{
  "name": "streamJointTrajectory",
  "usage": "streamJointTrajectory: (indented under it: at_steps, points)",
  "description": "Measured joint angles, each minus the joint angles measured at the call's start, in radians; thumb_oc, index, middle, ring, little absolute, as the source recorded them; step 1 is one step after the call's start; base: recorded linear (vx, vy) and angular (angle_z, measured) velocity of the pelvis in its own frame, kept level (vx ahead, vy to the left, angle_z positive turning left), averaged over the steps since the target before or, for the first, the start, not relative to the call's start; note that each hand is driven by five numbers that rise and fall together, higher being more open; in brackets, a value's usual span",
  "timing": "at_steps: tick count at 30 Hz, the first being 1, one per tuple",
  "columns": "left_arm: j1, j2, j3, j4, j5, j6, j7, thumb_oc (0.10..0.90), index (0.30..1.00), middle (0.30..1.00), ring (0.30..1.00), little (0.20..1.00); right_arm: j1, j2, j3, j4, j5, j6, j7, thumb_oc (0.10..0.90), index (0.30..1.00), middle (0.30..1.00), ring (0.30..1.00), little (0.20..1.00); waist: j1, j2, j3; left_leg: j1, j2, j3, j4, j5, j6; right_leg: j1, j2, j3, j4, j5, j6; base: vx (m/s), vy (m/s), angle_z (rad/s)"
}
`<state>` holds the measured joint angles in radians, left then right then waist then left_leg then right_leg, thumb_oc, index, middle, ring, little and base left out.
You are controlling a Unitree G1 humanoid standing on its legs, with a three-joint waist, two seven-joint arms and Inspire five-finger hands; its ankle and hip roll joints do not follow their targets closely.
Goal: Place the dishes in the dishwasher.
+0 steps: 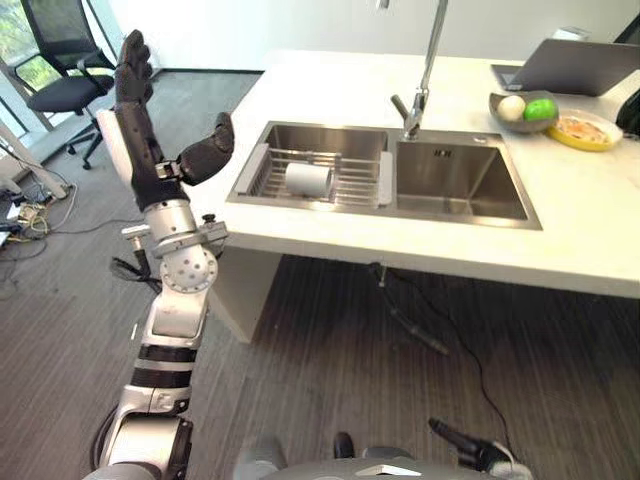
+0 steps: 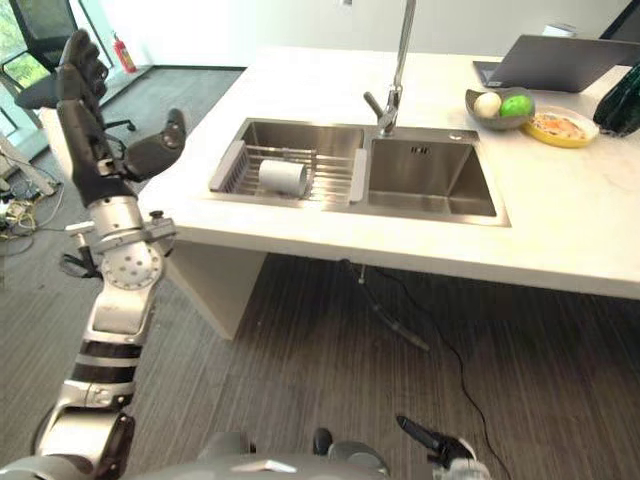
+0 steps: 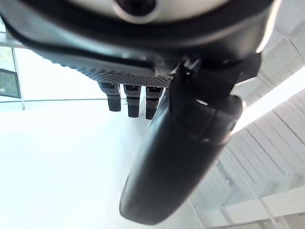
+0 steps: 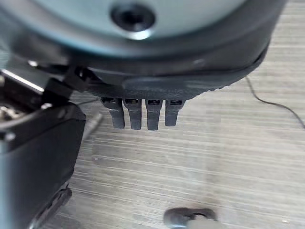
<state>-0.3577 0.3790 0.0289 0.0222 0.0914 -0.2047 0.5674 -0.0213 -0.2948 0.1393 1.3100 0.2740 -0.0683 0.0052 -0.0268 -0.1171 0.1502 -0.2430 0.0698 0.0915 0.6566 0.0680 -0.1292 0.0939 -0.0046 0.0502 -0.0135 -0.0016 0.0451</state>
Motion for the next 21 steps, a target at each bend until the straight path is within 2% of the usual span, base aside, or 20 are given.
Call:
streamJointTrajectory:
  at_steps: [1, 2, 3, 4, 5, 6, 7, 8, 9, 10, 11, 12, 13, 14, 15, 16, 17, 21]
  points:
    - [0.008, 0.001, -0.014, 0.019, 0.0, 0.001, -0.007, 0.8, 0.9, 0.9, 0.9, 0.9, -0.015, -0.009, 0.0, -0.008, 0.0, -0.003, -0.002, 0.8, 0.9, 0.9, 0.9, 0.9, 0.025, 0.035, 0.004, -0.007, 0.017, 0.034, -0.132, 0.01, 0.021, 0.002, -0.005, -0.073, 0.057, -0.082, 0.045, 0.46, 0.156, -0.37]
    - [0.032, 0.018, -0.019, 0.025, 0.004, -0.001, -0.012, 0.8, 0.9, 0.9, 0.9, 0.9, -0.017, -0.024, 0.018, -0.01, -0.001, 0.001, 0.006, 0.8, 0.9, 0.9, 0.9, 0.9, 0.04, 0.042, -0.003, 0.003, 0.027, 0.061, -0.285, 0.029, 0.014, 0.0, 0.01, -0.091, 0.067, -0.053, -0.031, 0.32, 0.106, -0.66]
    - [0.065, 0.027, -0.018, 0.03, 0.02, -0.001, -0.021, 0.8, 0.9, 0.9, 0.9, 0.9, -0.025, -0.029, 0.036, -0.008, -0.004, -0.002, 0.006, 0.8, 0.9, 0.9, 0.9, 0.9, 0.043, 0.073, -0.014, 0.048, 0.035, 0.062, -0.502, 0.039, 0.009, 0.041, 0.042, -0.076, 0.034, -0.045, -0.085, 0.22, 0.057, -0.67]
    - [0.081, 0.037, -0.024, 0.034, 0.027, 0.002, -0.029, 0.8, 0.9, 0.9, 0.9, 0.9, -0.027, -0.033, 0.04, -0.008, -0.012, -0.003, 0.005, 0.8, 0.9, 0.9, 0.9, 0.9, 0.042, 0.095, -0.019, 0.072, 0.03, 0.061, -0.601, 0.046, 0.017, 0.064, 0.055, -0.075, 0.014, -0.046, -0.087, 0.2, 0.03, -0.64]
    - [0.118, 0.068, -0.043, 0.047, 0.058, 0.013, -0.06, 0.8, 0.9, 0.9, 0.9, 0.9, -0.012, -0.028, 0.053, -0.011, -0.045, -0.011, 0.006, 0.8, 0.9, 0.9, 0.9, 0.9, 0.038, 0.088, -0.015, 0.107, -0.04, 0.032, -0.651, 0.09, 0.075, 0.13, 0.063, -0.065, -0.004, -0.071, -0.084, 0.16, 0.013, -0.45]
    - [0.118, 0.071, -0.063, 0.06, 0.071, 0.023, -0.076, 0.8, 0.9, 0.9, 0.9, 0.9, 0.0, -0.026, 0.065, -0.011, -0.06, -0.012, 0.009, 0.8, 0.9, 0.9, 0.9, 0.9, 0.034, 0.087, -0.016, 0.131, -0.091, 0.038, -0.612, 0.12, 0.127, 0.162, 0.063, -0.059, 0.016, -0.089, -0.056, 0.15, 0.013, -0.35]
    - [0.118, 0.071, -0.063, 0.06, 0.071, 0.023, -0.076, 0.8, 0.9, 0.9, 0.9, 0.9, 0.0, -0.026, 0.065, -0.011, -0.06, -0.012, 0.009, 0.8, 0.9, 0.9, 0.9, 0.9, 0.034, 0.087, -0.016, 0.131, -0.091, 0.038, -0.612, 0.12, 0.127, 0.162, 0.063, -0.059, 0.016, -0.089, -0.056, 0.08, 0.013, -0.01]
    - [0.118, 0.119, -0.119, 0.1, 0.114, 0.033, -0.11, 0.8, 0.9, 0.9, 0.9, 0.9, 0.053, -0.023, 0.081, -0.011, -0.078, -0.012, 0.023, 0.8, 0.9, 0.9, 0.9, 0.9, 0.014, 0.128, -0.037, 0.219, -0.109, 0.065, -0.629, 0.153, 0.32, 0.147, 0.135, -0.053, 0.181, -0.136, 0.021, 0.09, 0.043, 0.45]
    - [0.112, 0.199, -0.154, 0.106, 0.143, 0.038, -0.142, 0.8, 0.9, 0.9, 0.9, 0.9, 0.083, 0.016, 0.073, -0.011, -0.076, -0.012, 0.025, 0.8, 0.9, 0.9, 0.9, 0.9, -0.042, 0.121, -0.062, 0.285, -0.078, 0.021, -0.733, 0.134, 0.33, 0.056, 0.144, -0.027, 0.354, -0.234, -0.011, 0.13, 0.067, 0.2]
    - [0.108, 0.242, -0.155, 0.094, 0.162, 0.039, -0.152, 0.8, 0.9, 0.9, 0.9, 0.9, 0.088, 0.028, 0.055, -0.004, -0.076, -0.01, 0.035, 0.8, 0.9, 0.9, 0.9, 0.9, -0.04, 0.112, -0.066, 0.298, -0.066, 0.003, -0.75, 0.1, 0.337, -0.028, 0.094, 0.001, 0.43, -0.29, -0.044, 0.08, 0.05, 0.2]
    - [0.108, 0.242, -0.155, 0.094, 0.162, 0.039, -0.152, 0.8, 0.9, 0.9, 0.9, 0.9, 0.088, 0.028, 0.055, -0.004, -0.076, -0.01, 0.035, 0.8, 0.9, 0.9, 0.9, 0.9, -0.04, 0.112, -0.066, 0.298, -0.066, 0.003, -0.75, 0.1, 0.337, -0.028, 0.094, 0.001, 0.43, -0.29, -0.044, 0.09, 0.071, -0.51]
    - [0.09, 0.316, -0.168, 0.111, 0.179, 0.041, -0.208, 0.8, 0.9, 0.9, 0.9, 0.9, 0.081, 0.028, 0.048, -0.011, -0.076, -0.011, 0.041, 0.8, 0.9, 0.9, 0.9, 0.9, -0.044, 0.105, -0.072, 0.297, -0.06, 0.012, -0.75, 0.101, 0.302, -0.126, -0.025, 0.082, 0.34, -0.24, 0.071, 0.07, 0.091, -0.03]
    - [0.072, 0.375, -0.207, 0.132, 0.193, 0.038, -0.259, 0.8, 0.9, 0.9, 0.9, 0.9, 0.104, 0.038, 0.055, 0.001, -0.081, -0.003, 0.044, 0.8, 0.9, 0.9, 0.9, 0.9, -0.061, 0.104, -0.074, 0.323, -0.058, 0.011, -0.751, 0.1, 0.258, -0.076, -0.068, 0.039, 0.186, -0.09, 0.072, 0.07, 0.109, 0.14]
    - [0.065, 0.389, -0.231, 0.142, 0.193, 0.038, -0.294, 0.8, 0.9, 0.9, 0.9, 0.9, 0.121, 0.038, 0.081, 0.019, -0.099, 0.0, 0.051, 0.8, 0.9, 0.9, 0.9, 0.9, -0.059, 0.107, -0.076, 0.348, -0.046, 0.013, -0.751, 0.111, 0.202, -0.002, -0.069, 0.032, 0.104, -0.057, 0.046, 0.02, 0.077, 0.32]
    - [0.065, 0.401, -0.248, 0.143, 0.193, 0.037, -0.319, 0.8, 0.9, 0.9, 0.9, 0.9, 0.13, 0.026, 0.081, 0.037, -0.117, 0.003, 0.06, 0.8, 0.9, 0.9, 0.9, 0.9, -0.048, 0.12, -0.084, 0.363, -0.029, 0.013, -0.751, 0.1, 0.158, 0.03, -0.062, 0.032, 0.063, -0.046, 0.034, 0.0, 0.049, 0.08]
    - [0.064, 0.415, -0.256, 0.143, 0.193, 0.033, -0.346, 0.8, 0.9, 0.9, 0.9, 0.9, 0.131, 0.006, 0.084, 0.041, -0.119, 0.006, 0.065, 0.8, 0.9, 0.9, 0.9, 0.9, -0.042, 0.141, -0.097, 0.363, -0.014, 0.009, -0.751, 0.084, 0.133, 0.034, -0.047, 0.031, 0.047, -0.041, 0.026, 0.01, 0.042, -0.1]
    - [0.064, 0.437, -0.258, 0.141, 0.195, 0.029, -0.37, 0.8, 0.9, 0.9, 0.9, 0.9, 0.129, -0.01, 0.086, 0.039, -0.126, 0.008, 0.07, 0.8, 0.9, 0.9, 0.9, 0.9, -0.042, 0.155, -0.101, 0.363, -0.001, 0.01, -0.751, 0.073, 0.117, 0.033, -0.035, 0.031, 0.04, -0.038, 0.022, 0.02, 0.039, -0.08]
    - [0.037, 0.578, -0.291, 0.165, 0.206, 0.006, -0.444, 0.8, 0.9, 0.9, 0.9, 0.9, 0.124, -0.04, 0.086, 0.014, -0.155, 0.002, 0.08, 0.8, 0.9, 0.9, 0.9, 0.9, -0.053, 0.17, -0.11, 0.371, 0.026, 0.019, -0.75, 0.053, 0.078, 0.044, -0.006, 0.037, 0.023, -0.035, 0.018, 0.02, 0.024, -0.07]
